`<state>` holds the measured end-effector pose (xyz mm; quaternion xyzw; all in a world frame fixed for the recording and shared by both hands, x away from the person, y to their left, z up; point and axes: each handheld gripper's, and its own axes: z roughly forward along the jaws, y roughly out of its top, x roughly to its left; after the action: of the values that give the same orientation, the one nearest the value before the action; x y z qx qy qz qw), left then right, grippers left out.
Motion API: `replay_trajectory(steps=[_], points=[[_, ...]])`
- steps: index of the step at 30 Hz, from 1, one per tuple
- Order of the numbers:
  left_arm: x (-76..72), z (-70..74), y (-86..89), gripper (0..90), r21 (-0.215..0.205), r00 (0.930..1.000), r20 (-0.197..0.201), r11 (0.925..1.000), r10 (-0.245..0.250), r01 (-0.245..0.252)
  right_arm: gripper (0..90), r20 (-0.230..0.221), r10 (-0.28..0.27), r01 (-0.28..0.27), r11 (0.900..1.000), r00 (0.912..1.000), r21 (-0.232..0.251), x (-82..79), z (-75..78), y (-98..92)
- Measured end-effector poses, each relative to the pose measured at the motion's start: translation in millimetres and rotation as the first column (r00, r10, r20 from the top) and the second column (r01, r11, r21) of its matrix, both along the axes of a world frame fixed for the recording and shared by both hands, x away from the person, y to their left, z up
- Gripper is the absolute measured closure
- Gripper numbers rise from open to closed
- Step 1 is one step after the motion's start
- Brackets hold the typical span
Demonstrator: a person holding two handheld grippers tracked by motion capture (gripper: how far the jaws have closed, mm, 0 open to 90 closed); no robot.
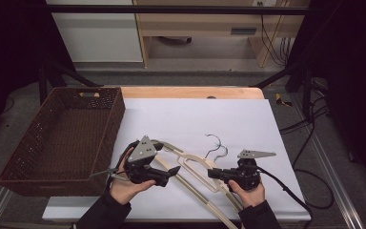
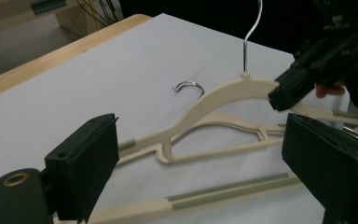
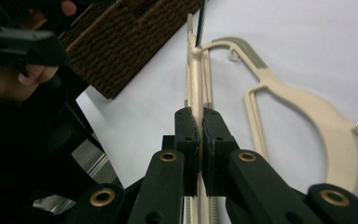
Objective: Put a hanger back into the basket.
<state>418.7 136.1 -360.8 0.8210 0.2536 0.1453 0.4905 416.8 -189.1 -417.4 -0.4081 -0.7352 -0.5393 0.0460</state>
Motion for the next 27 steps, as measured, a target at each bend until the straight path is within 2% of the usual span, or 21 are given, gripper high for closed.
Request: replay_trajectory(steps=[2,5,7,11,13,16,19,23,24,27], points=[[-1.1,-1.3,7.7,10.3,-0.003,1.0,-0.005,1.0,0.007,-0.007,86.7,0.024,0.019,-0.019,1.0,0.9995,-0.009,1.2,7.6,1.4],[-1.4,-2.6,16.3,10.4,-0.018,0.9998,-0.012,0.9997,0.017,-0.017,86.7,0.063,0.077,-0.075,0.997,0.9951,-0.025,4.6,18.9,7.1],[-2.2,-3.2,19.8,10.7,-0.022,0.9998,-0.013,0.9996,0.014,-0.015,86.6,0.085,0.114,-0.111,0.993,0.9898,-0.045,7.5,25.4,12.2],[-3.8,-6.0,24.4,14.1,-0.017,1.0,-0.006,0.9998,0.005,-0.005,86.6,0.117,0.189,-0.184,0.982,0.9751,-0.047,12.2,32.3,21.6],[-3.3,-7.7,25.2,15.9,-0.013,0.9999,-0.016,0.9999,-0.003,0.003,86.6,0.122,0.22,-0.217,0.975,0.9678,-0.042,12.7,33.4,24.5],[-3.3,-9.0,22.8,19.0,-0.001,0.9996,-0.014,0.9997,-0.025,0.025,86.6,0.134,0.255,-0.249,0.966,0.9575,-0.063,10.9,33.9,28.0],[-3.5,-10.6,16.7,22.8,0.024,0.9987,-0.009,0.9984,-0.051,0.051,86.7,0.127,0.287,-0.281,0.958,0.9496,-0.064,10.1,31.7,33.1],[-4.1,-15.9,8.1,31.4,0.07,0.9951,-0.018,0.9926,-0.098,0.099,86.6,0.122,0.318,-0.309,0.947,0.9401,-0.087,8.1,30.2,41.0],[-4.0,-17.4,6.1,34.3,0.079,0.9939,-0.024,0.9909,-0.107,0.109,86.6,0.125,0.329,-0.32,0.943,0.9359,-0.089,8.0,30.0,41.9],[-4.1,-20.6,1.9,42.1,0.096,0.9914,-0.033,0.9869,-0.127,0.13,86.7,0.12,0.346,-0.336,0.937,0.9305,-0.098,7.0,29.4,44.4]])
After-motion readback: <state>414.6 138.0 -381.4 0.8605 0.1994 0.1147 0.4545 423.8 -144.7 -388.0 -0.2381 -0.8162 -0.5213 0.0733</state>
